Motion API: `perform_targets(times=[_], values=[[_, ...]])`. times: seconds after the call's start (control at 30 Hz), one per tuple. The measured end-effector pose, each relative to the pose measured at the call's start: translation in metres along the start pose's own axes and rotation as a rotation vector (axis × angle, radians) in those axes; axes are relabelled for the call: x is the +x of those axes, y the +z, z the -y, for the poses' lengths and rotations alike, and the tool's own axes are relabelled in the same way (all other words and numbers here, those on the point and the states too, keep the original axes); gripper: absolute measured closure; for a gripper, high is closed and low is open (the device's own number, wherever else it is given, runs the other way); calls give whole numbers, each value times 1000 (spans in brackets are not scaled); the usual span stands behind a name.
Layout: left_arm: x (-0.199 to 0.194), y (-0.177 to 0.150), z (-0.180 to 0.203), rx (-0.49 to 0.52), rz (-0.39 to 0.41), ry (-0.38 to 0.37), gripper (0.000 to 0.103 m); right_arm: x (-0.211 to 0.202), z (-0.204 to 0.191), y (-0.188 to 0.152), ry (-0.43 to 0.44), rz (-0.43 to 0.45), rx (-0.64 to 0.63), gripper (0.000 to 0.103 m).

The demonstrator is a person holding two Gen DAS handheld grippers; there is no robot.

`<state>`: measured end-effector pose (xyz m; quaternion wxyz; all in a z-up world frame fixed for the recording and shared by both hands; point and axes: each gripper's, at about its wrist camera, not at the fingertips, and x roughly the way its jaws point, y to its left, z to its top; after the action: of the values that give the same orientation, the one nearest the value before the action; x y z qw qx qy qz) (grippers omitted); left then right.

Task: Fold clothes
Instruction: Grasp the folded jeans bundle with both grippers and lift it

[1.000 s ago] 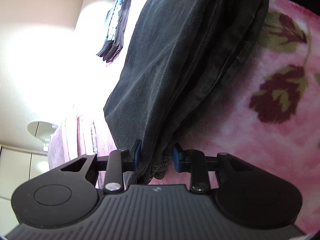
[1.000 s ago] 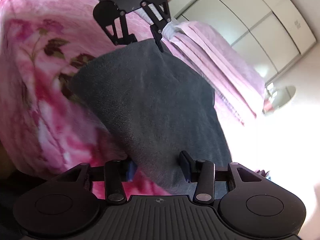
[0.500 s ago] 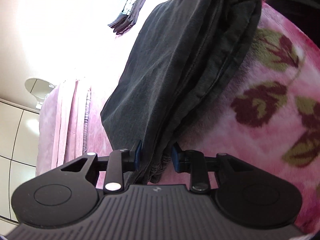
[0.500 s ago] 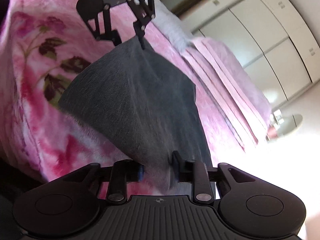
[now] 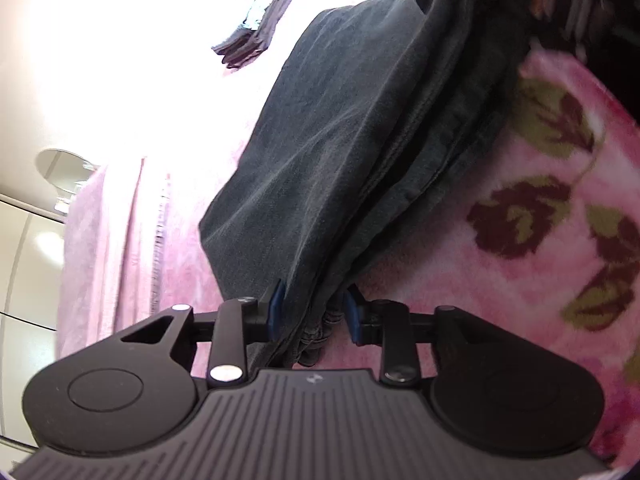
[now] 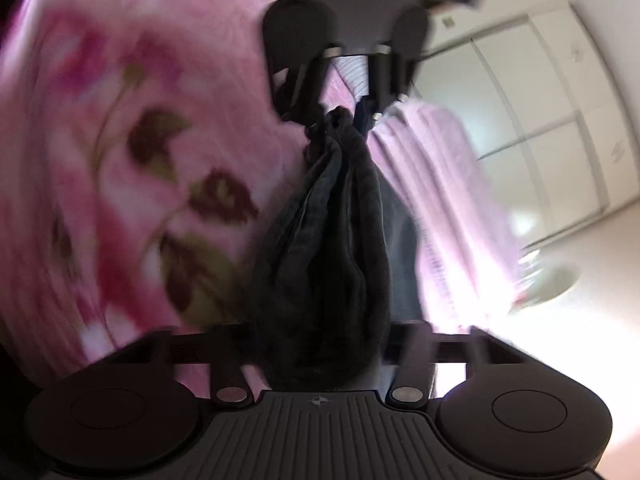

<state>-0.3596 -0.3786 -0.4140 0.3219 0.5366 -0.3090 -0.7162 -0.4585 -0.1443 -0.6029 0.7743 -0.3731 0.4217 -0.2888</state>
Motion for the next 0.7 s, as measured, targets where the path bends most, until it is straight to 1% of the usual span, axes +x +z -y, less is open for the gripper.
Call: perform_targets(times=[0.03, 0.07, 0.1, 0.13, 0.2, 0.23, 0.3, 0.33, 0.37, 0.43, 0.5, 0.57, 0.63, 0.7], values=[[2, -4, 7, 20, 9, 26, 59, -3, 7, 0, 6, 4, 12, 76], [4, -7, 15, 42, 20, 52, 47, -6, 14, -1, 13, 7, 24, 77], [6, -7, 22, 65, 34, 78, 43, -9, 20, -1, 19, 11, 36, 78], [9, -6, 29, 87, 43, 101, 39, -12, 27, -2, 26, 14, 47, 78], [16, -2, 37, 117, 52, 139, 39, -18, 41, -3, 39, 21, 71, 78], [19, 0, 39, 123, 55, 153, 40, -21, 47, -3, 45, 25, 83, 78], [26, 5, 36, 107, 57, 159, 49, -27, 61, -4, 58, 32, 107, 78], [27, 7, 32, 94, 60, 149, 59, -30, 68, -5, 65, 35, 119, 79], [28, 8, 27, 82, 64, 142, 63, -33, 75, -5, 71, 39, 130, 79], [27, 9, 12, 73, 66, 140, 67, -40, 83, -7, 71, 53, 133, 80], [25, 7, -6, 74, 60, 147, 70, -41, 91, -7, 58, 83, 116, 80], [21, 2, -27, 83, 38, 172, 70, -35, 103, 1, 42, 129, 85, 80], [13, -6, -49, 79, -4, 208, 70, -21, 118, 12, 12, 185, 40, 80], [-3, -18, -69, 72, -62, 261, 69, -11, 133, 23, -8, 253, 3, 80]])
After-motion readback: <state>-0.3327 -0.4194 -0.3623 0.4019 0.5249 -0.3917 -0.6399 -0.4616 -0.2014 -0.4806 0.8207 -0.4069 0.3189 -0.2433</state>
